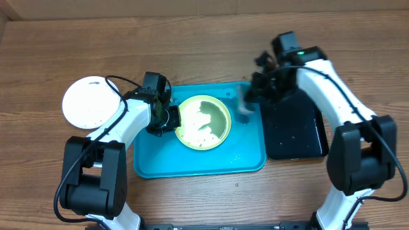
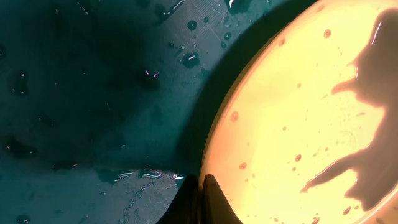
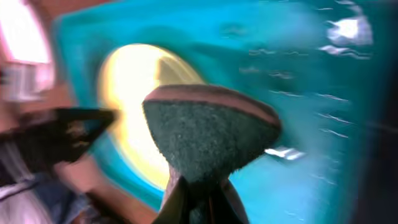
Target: Clean dirty plates on tray and stack at the side
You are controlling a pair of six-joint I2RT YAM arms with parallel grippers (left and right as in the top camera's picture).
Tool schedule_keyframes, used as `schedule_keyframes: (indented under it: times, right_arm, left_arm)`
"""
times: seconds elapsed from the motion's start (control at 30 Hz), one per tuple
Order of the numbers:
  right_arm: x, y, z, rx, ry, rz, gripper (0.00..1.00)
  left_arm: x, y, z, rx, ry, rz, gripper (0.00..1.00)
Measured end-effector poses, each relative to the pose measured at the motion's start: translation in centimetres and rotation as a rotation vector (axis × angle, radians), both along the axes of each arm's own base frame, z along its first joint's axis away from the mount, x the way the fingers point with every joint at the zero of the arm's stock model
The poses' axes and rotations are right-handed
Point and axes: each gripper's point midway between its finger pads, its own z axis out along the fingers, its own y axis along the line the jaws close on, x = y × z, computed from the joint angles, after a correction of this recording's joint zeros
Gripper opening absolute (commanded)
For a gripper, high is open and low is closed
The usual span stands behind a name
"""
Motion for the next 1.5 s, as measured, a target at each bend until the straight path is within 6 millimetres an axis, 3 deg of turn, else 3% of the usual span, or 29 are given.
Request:
schedule_keyframes:
  times: [0.1,0.2,0.5,0.53,0.57,0.6,0.67,0.77,0.87,0.97,1.07,1.17,1.2,1.23,1.5]
  right_arm:
    - [-1.1,-5.6,-1.8,-0.214,0.063,-0.043,0.04]
    - [-1.1,-9.4,-3.1,-0.380,0.060,-0.065,0.04]
    - [-1.3,-14.0,-7.7,-0.652,-0.007,-0.064,0.04]
    - [-1.4,-14.4,-7.9,-0.675,-0.009,-0.062,0.08]
    - [-1.5,-14.7,-8.0,-0.690,-0.009,-0.062,0.18]
    - [-1.3,-14.9,-8.0,-0.706,-0.015,-0.070,0.33]
    - [-1.0,-15.3,-7.9,-0.728,-0.031,-0.067,0.52]
    - [-1.4,-15.5,-7.9,-0.736,-0.018,-0.061,0.54]
    - [-1.9,-15.0,-7.4,-0.701,0.017,-0.062,0.59]
    - [-0.3,-14.7,-5.6,-0.651,-0.009,-0.102,0.62]
    - [1.8,-15.5,-3.5,-0.620,-0.052,-0.169,0.72]
    - [3.4,-17.9,-2.0,-0.604,-0.082,-0.254,0.85]
    - [3.6,-18.9,-1.9,-0.600,-0.083,-0.285,0.96]
    - [3.6,-20.2,-1.8,-0.599,-0.076,-0.317,1.00]
    - [1.7,-30.3,-1.8,-0.608,0.001,-0.570,1.00]
  left_arm:
    - [0.1,0.0,0.0,-0.001,-0.004,0.000,0.04]
    - [0.1,0.0,0.0,-0.001,-0.006,0.000,0.04]
    - [0.5,0.1,0.1,0.004,-0.020,0.001,0.04]
    - [0.5,0.1,0.0,0.008,-0.020,0.002,0.04]
    - [0.5,0.1,0.0,0.009,-0.020,0.002,0.04]
    - [0.5,0.1,0.0,0.009,-0.021,0.002,0.04]
    - [0.5,0.2,0.0,0.011,-0.021,0.003,0.05]
    - [0.5,0.2,0.0,0.013,-0.021,0.003,0.15]
    - [0.5,0.3,0.0,0.020,-0.021,0.003,0.18]
    - [0.4,0.4,0.0,0.024,-0.019,0.005,0.19]
    - [0.4,0.4,0.0,0.026,-0.019,0.004,0.19]
    - [0.4,0.3,-0.1,0.028,-0.018,0.001,0.19]
    - [0.3,0.3,-0.2,0.029,-0.016,0.000,0.18]
    - [0.2,0.4,-0.2,0.030,-0.014,0.001,0.18]
    - [0.0,0.1,-0.7,0.031,-0.022,-0.009,0.15]
